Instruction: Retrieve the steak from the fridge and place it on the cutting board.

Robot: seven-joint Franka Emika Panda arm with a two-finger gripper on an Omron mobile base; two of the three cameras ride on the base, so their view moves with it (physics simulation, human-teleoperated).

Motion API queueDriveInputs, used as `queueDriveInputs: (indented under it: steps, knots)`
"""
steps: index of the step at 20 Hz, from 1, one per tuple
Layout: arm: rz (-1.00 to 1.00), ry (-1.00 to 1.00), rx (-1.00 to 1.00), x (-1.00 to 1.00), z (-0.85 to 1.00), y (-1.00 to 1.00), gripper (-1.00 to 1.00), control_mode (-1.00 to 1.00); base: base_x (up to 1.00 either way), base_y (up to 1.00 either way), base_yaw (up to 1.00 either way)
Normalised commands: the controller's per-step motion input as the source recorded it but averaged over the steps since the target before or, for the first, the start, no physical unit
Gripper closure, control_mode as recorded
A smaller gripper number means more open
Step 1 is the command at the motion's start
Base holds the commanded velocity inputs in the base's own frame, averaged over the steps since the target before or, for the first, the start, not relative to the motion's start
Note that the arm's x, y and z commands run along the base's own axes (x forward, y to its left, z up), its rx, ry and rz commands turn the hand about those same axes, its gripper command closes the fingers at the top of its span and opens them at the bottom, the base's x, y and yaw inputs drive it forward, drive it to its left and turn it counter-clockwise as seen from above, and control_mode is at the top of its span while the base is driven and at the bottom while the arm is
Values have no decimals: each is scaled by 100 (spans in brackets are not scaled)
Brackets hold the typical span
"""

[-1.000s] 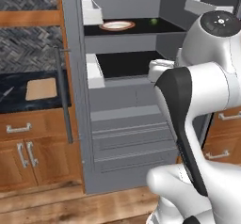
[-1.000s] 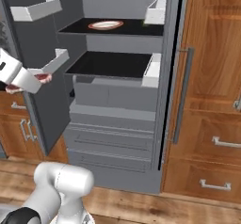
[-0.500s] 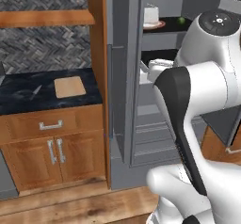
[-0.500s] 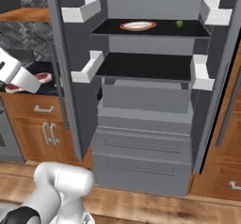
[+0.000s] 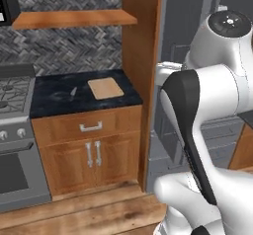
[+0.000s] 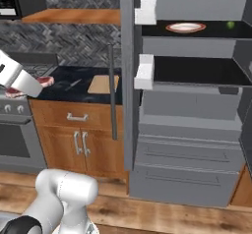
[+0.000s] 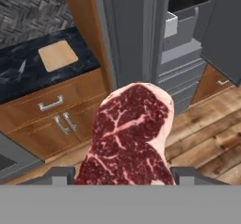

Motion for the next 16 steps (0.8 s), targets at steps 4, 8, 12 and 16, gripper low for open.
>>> queueDriveInputs:
  steps: [4, 8, 12, 16]
  knots:
    - [0, 0, 0, 0, 0, 0, 100, 100, 2, 78, -8]
    - [0, 0, 0, 0, 0, 0, 100, 100, 29, 70, -14]
    - [0, 0, 0, 0, 0, 0, 100, 100, 48, 44, -10]
    - [0, 0, 0, 0, 0, 0, 100, 100, 72, 48, -9]
